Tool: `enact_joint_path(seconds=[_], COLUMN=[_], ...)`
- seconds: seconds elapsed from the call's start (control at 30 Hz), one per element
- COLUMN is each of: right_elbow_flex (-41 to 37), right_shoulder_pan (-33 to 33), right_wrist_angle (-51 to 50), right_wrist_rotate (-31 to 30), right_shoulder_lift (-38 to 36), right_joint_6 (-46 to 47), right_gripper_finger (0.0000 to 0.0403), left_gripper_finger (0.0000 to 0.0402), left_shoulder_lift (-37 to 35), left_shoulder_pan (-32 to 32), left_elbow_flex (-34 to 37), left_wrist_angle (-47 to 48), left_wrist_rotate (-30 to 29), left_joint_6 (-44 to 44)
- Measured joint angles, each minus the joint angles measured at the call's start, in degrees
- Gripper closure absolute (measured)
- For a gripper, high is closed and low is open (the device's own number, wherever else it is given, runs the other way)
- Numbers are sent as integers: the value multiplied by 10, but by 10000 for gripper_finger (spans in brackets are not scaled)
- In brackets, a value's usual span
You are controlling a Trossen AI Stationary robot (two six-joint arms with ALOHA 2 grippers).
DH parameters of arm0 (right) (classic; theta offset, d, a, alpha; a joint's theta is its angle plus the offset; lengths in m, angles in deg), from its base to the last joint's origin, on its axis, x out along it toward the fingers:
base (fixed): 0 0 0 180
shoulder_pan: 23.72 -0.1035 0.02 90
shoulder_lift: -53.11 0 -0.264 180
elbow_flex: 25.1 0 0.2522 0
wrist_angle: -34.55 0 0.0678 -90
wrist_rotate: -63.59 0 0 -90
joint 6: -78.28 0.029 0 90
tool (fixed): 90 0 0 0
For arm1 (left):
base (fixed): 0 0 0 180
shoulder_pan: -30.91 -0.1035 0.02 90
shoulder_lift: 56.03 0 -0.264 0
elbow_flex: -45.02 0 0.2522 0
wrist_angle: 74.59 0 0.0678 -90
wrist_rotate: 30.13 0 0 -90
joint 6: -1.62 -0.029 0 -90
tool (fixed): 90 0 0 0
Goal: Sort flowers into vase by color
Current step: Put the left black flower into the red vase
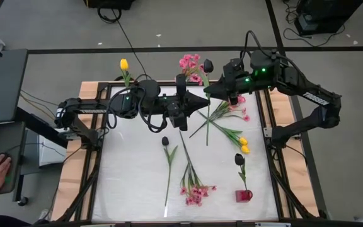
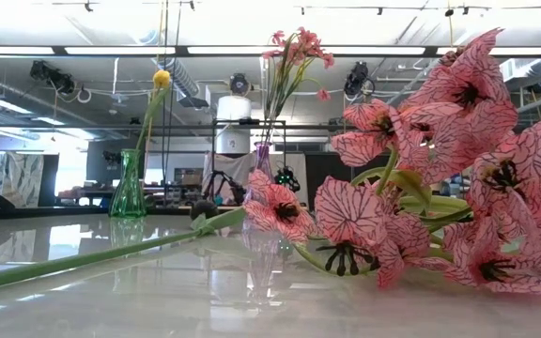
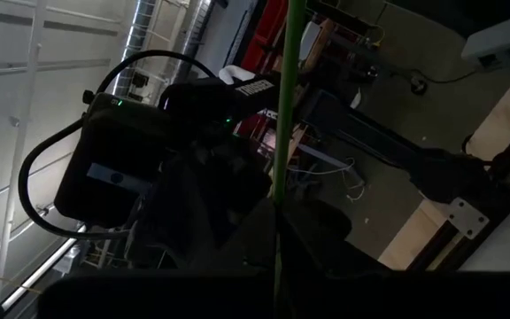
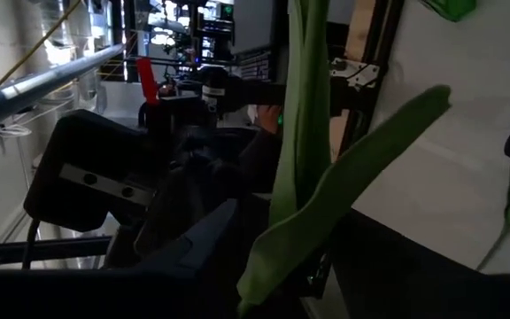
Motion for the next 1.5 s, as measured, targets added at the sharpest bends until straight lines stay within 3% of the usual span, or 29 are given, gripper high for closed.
enact_joint_path(seconds=[0.7,1.27,1.5], right_elbow_flex=[0,0,0], right_shoulder_pan=[0,0,0], right_wrist_angle=[0,0,0], right_wrist_rotate=[2,4,2], right_shoulder_lift=[-3,-4,-4], right_joint_6=[-4,-5,-5], right_gripper_finger=[331,343,343], left_gripper_finger=[386,383,328], left_shoulder_lift=[0,0,0], left_shoulder_pan=[-1,-1,-1], left_elbow_flex=[0,0,0], left_wrist_angle=[0,-5,-8], left_wrist_rotate=[0,0,0], left_joint_6=[1,19,51])
